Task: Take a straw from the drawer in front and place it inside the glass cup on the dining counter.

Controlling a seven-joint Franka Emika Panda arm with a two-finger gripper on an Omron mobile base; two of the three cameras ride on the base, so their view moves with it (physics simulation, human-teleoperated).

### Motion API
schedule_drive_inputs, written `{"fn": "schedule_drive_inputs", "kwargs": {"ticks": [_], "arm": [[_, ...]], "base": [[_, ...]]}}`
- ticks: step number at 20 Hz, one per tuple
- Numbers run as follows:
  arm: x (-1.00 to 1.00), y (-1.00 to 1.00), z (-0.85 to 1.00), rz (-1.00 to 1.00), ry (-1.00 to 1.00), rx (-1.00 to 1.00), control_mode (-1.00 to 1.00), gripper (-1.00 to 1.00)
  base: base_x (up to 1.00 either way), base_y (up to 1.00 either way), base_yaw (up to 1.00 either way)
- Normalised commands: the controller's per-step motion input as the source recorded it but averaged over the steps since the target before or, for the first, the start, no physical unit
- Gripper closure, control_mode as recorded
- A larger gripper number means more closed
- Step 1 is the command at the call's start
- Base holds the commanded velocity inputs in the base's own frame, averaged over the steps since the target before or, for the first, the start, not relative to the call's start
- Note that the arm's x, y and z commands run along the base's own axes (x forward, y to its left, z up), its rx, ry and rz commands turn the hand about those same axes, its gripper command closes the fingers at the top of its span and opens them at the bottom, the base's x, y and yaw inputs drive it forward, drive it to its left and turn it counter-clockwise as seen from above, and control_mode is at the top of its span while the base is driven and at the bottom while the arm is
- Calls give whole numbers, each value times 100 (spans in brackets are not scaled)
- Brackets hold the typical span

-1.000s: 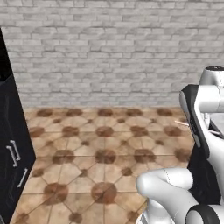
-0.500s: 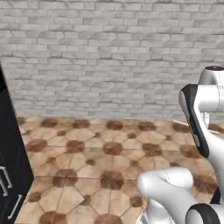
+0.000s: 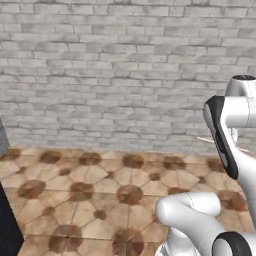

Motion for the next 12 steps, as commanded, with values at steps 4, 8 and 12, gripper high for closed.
{"fn": "schedule_drive_inputs", "kwargs": {"ticks": [4, 8, 12], "arm": [[0, 0, 0, 0, 0, 0, 100, 100], [0, 0, 0, 0, 0, 0, 100, 100], [0, 0, 0, 0, 0, 0, 100, 100]], "base": [[91, 0, -37], [59, 0, -55], [43, 0, -62]]}}
